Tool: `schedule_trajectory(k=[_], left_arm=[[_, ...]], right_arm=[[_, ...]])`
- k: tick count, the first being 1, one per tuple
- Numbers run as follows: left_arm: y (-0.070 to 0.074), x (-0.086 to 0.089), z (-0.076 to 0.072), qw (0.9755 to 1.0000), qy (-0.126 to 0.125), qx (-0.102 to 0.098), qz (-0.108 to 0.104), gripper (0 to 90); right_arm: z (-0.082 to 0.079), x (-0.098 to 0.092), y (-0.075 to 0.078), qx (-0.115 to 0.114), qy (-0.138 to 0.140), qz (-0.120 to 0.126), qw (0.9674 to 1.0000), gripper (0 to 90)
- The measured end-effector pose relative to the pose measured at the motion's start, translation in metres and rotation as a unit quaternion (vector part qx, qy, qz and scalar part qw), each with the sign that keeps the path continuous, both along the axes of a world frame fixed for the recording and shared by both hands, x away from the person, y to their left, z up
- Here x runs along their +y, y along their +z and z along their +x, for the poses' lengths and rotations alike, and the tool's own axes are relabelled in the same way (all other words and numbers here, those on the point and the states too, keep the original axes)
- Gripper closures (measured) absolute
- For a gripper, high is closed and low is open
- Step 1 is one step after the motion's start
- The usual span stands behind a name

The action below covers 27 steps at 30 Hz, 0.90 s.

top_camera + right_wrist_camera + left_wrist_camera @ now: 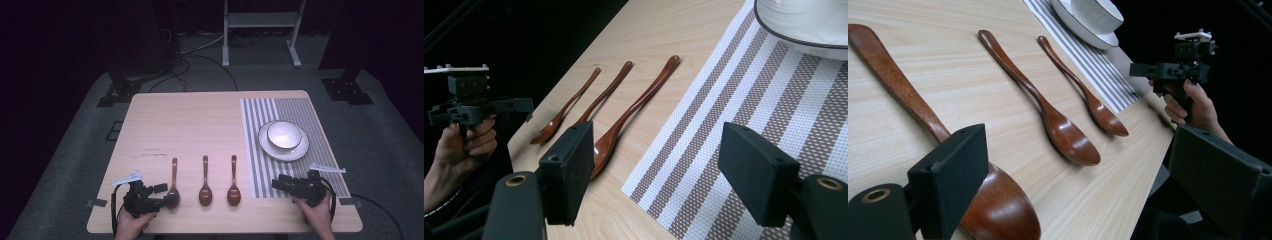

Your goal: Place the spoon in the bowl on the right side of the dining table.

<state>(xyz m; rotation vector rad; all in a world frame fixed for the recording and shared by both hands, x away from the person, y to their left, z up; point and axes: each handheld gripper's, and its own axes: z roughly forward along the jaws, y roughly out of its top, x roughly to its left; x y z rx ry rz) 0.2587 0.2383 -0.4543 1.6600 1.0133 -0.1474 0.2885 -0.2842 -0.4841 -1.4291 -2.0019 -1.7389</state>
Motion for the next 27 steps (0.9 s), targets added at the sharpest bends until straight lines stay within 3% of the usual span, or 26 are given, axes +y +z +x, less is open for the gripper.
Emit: schedule_trajectory(k=[11, 27], left_arm=[[-0.001, -0.01, -0.003, 0.9999, -0.011, 0.003, -0.007, 8.0], [-0.004, -0.035, 0.001, 0.9981, -0.056, 0.021, -0.016, 8.0]], right_arm=[[0.002, 0.006, 0.002, 0.001, 0.011, 0.002, 0.9999, 29.6], [0.002, 0.012, 0.006, 0.004, 0.02, 0.012, 0.9997, 29.6]])
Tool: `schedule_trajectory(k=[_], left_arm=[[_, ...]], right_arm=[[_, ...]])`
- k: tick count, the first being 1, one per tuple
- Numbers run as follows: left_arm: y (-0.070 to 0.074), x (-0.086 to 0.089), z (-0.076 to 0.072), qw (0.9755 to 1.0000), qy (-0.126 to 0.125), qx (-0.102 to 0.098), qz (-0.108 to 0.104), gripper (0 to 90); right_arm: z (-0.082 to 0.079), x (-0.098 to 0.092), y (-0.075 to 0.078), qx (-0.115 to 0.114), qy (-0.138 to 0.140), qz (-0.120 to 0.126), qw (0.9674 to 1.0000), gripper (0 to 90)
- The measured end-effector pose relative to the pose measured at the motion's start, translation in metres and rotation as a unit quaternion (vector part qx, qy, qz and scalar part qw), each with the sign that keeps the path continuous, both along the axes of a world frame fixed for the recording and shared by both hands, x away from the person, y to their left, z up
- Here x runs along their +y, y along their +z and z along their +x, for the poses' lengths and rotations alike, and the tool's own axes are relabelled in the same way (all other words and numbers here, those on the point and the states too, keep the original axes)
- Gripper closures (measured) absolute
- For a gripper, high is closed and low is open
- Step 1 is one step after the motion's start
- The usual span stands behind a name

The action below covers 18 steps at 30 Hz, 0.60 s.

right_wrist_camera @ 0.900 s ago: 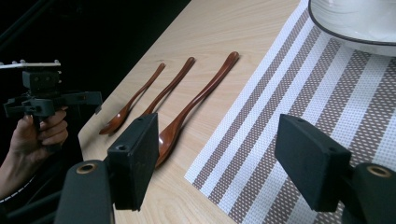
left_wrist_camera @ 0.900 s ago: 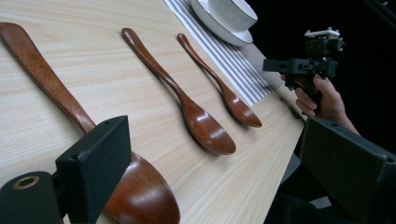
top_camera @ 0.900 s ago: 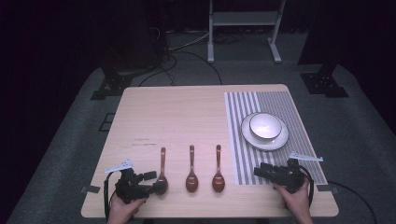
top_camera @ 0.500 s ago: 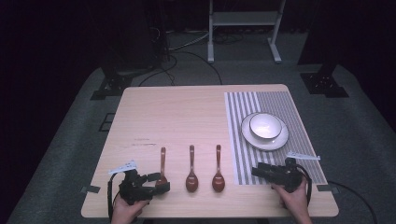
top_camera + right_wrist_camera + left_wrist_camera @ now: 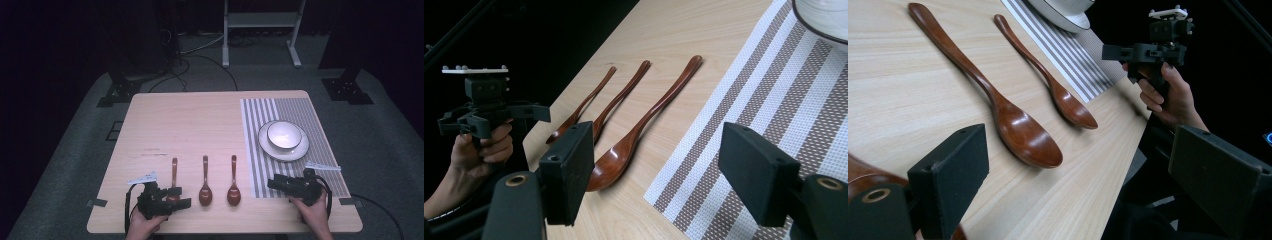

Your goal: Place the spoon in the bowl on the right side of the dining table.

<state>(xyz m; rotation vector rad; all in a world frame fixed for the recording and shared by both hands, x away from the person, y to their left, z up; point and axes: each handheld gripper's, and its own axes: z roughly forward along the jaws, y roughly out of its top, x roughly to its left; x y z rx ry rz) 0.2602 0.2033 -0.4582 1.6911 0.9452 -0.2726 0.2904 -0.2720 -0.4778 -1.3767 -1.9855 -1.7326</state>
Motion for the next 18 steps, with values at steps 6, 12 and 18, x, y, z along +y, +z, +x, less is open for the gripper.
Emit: schedule_trajectory(k=[6, 12, 18], left_arm=[[0.0, -0.016, 0.005, 0.9996, -0.027, 0.009, 0.001, 8.0], [-0.001, -0.031, 0.009, 0.9985, -0.05, 0.02, 0.002, 8.0], [-0.002, -0.044, 0.013, 0.9971, -0.07, 0.03, 0.006, 8.0]], right_arm=[[0.001, 0.001, 0.0, 0.003, 0.003, -0.003, 1.0, 29.6], [0.002, 0.002, 0.0, 0.004, 0.004, -0.004, 1.0, 29.6], [0.003, 0.003, 0.001, 0.004, 0.005, -0.005, 1.0, 29.6]])
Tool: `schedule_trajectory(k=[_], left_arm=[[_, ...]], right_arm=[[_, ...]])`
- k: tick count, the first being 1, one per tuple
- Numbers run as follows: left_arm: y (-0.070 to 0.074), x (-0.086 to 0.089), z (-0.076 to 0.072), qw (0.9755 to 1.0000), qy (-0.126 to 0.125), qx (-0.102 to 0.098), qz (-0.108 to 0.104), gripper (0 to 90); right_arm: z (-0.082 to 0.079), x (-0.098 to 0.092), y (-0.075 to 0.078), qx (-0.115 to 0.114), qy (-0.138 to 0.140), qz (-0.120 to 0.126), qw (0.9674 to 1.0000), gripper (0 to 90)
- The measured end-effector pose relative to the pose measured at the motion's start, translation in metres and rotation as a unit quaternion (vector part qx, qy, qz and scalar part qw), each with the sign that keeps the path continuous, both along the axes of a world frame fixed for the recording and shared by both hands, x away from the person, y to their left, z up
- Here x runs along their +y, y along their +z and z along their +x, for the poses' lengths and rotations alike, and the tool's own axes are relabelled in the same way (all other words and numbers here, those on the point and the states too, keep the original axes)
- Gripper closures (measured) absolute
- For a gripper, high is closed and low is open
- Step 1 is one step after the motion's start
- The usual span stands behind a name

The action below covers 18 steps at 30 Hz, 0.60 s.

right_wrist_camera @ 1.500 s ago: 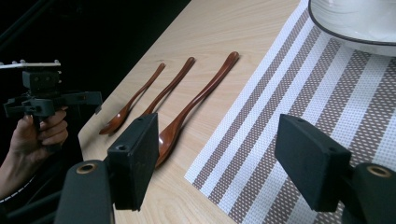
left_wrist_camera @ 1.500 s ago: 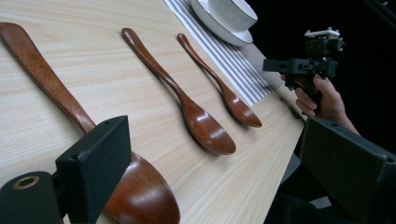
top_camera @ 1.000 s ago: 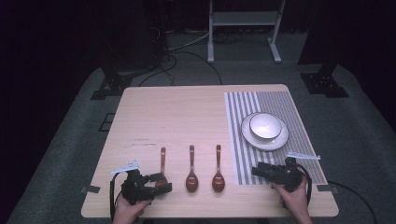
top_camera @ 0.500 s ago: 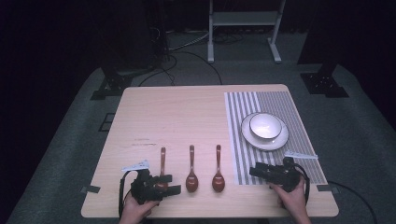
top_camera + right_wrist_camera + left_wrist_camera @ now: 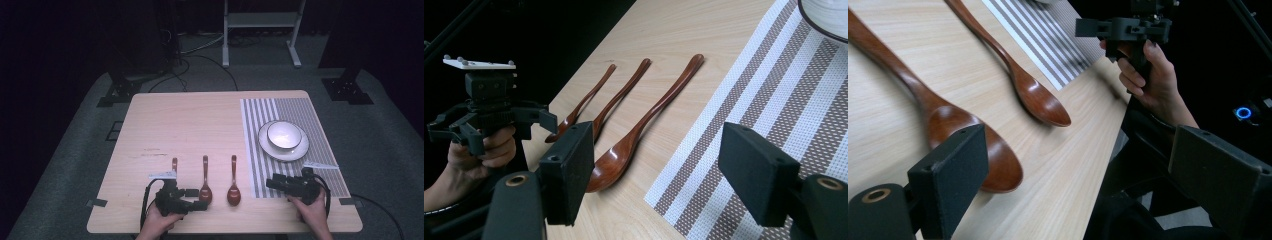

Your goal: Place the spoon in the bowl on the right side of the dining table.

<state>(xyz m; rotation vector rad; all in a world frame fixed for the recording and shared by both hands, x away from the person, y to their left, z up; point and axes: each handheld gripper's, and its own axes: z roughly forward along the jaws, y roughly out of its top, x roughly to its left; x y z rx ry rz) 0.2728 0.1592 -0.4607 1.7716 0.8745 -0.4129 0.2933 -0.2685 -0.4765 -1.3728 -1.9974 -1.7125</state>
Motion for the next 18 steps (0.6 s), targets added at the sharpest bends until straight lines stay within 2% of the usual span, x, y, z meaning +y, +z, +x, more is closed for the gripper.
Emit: schedule_trajectory(k=[9, 18], left_arm=[[0.0, -0.014, 0.006, 0.9998, -0.017, 0.004, 0.001, 8.0], [-0.007, -0.02, 0.008, 0.9995, -0.023, 0.02, 0.007, 8.0]], right_arm=[[0.001, 0.0, -0.001, 0.002, 0.001, 0.0, 1.0, 29.8], [0.002, 0.001, -0.001, 0.002, 0.002, -0.001, 1.0, 29.8]])
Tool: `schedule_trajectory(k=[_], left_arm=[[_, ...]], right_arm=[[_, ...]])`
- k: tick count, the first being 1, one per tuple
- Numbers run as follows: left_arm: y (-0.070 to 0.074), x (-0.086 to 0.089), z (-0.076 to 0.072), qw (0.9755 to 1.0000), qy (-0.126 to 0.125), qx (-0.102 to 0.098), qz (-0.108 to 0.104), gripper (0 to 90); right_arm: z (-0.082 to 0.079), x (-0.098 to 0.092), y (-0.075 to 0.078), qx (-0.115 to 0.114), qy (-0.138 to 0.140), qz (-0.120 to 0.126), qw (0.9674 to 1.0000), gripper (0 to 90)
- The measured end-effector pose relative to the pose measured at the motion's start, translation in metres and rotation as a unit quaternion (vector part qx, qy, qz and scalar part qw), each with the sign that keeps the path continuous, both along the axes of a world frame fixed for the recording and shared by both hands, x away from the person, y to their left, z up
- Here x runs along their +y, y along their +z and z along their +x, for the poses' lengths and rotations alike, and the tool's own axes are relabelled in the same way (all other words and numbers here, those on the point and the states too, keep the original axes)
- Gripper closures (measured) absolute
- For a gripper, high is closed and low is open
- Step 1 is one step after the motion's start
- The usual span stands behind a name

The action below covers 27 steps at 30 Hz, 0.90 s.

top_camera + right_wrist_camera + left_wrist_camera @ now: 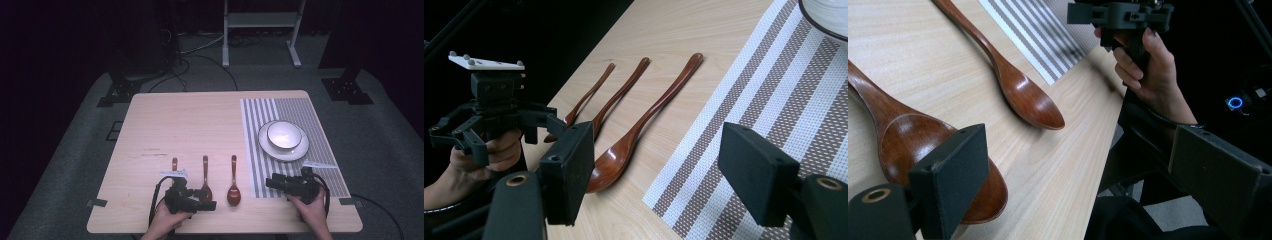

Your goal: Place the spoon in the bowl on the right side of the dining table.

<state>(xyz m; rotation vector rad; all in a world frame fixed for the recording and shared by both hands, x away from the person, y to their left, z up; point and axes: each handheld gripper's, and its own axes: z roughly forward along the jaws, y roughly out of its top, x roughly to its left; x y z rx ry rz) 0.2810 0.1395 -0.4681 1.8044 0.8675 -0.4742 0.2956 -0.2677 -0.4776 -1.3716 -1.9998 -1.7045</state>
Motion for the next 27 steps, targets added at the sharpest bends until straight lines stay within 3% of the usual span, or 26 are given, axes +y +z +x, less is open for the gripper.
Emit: schedule_trajectory(k=[16, 21, 27], left_arm=[[-0.013, -0.001, -0.002, 0.9997, -0.006, 0.019, 0.015, 8.1], [-0.015, -0.003, -0.001, 0.9994, -0.005, 0.018, 0.028, 8.1], [-0.015, -0.003, -0.003, 0.9994, 0.0, 0.017, 0.029, 8.6]], right_arm=[[0.001, 0.003, -0.001, 0.005, 0.003, -0.003, 1.0, 29.8], [0.001, 0.003, 0.0, 0.002, 0.002, -0.003, 1.0, 29.8], [0.0, 0.004, 0.001, 0.003, 0.003, -0.002, 1.0, 29.8]])
